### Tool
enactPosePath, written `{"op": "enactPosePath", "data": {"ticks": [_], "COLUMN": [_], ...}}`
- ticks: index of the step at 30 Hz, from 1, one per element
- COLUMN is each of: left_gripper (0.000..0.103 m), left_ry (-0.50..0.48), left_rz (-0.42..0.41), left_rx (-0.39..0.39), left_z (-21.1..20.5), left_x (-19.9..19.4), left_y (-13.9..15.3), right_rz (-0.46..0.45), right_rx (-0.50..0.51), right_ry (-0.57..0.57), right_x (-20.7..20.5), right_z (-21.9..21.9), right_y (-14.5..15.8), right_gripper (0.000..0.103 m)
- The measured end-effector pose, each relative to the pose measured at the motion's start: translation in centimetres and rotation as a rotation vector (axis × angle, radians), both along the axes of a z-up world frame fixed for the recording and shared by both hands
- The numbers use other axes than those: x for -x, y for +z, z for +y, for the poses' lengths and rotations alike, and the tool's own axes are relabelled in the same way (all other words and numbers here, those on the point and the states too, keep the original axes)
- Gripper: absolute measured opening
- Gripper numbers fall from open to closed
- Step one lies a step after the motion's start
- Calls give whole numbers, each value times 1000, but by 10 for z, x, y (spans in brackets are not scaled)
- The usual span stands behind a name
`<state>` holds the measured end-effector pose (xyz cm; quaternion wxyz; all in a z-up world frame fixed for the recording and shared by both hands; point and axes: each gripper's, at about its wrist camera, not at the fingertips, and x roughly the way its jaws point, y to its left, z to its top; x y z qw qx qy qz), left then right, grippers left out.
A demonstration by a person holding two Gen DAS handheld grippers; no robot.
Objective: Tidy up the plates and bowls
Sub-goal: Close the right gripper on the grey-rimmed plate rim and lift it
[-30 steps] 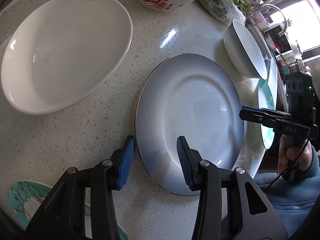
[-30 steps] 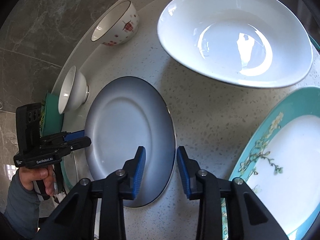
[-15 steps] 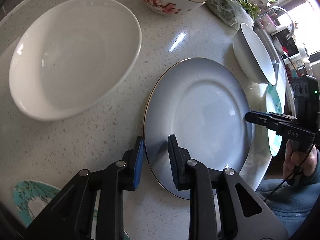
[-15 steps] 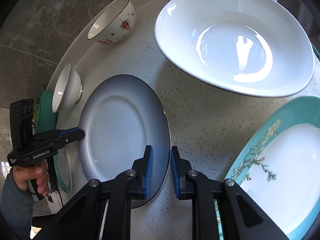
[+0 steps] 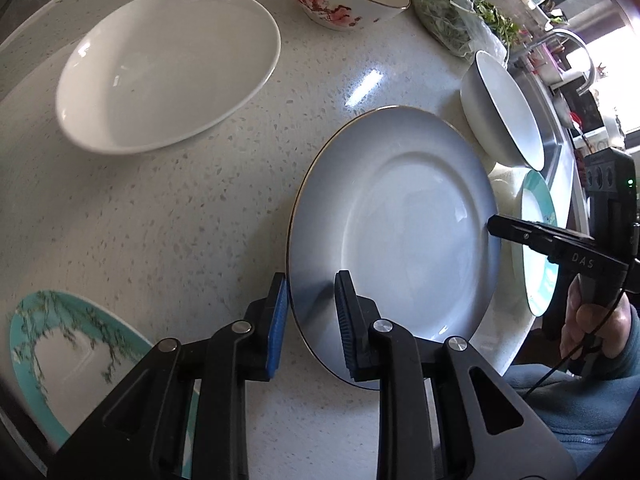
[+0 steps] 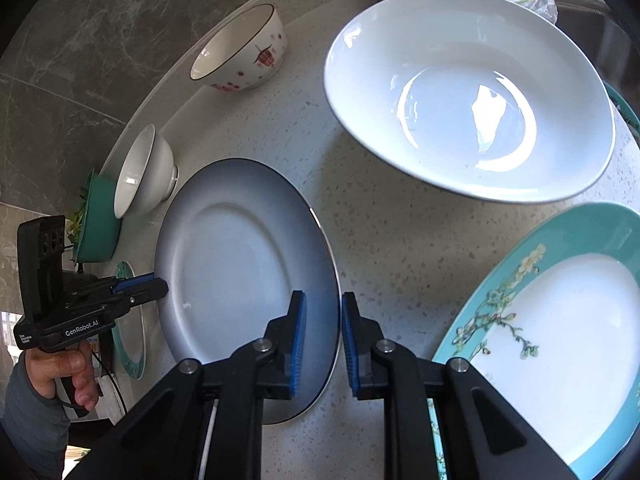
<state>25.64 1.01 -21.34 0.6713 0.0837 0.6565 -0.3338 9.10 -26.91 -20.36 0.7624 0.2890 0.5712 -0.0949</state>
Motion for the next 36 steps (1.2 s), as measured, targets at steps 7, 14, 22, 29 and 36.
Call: {"op": "enactPosePath", "data": {"ticks": [7,14,22,29,36], "left_gripper": [21,21,21,21,22], "left_ry": [12,45,122,181,184], "left_rz": [-18,-39,-27,-17,-32], "left_rx": [5,-2,-13,-28,-68], "left_z": [4,15,39,61,61], "left_x": [17,47,96,122,134], "left_y": [19,36,36,27,6], "right_rz": [-15,-23,0,29,62], "right_rx": [4,9,11,4,31], "right_ry": [9,50,116,185,233], "right_x": [6,16,27,33,32], "right_z": [2,13,27,39,48], "right_y": [8,17,14,3,-12], "right_gripper": [21,21,22,22,23]}}
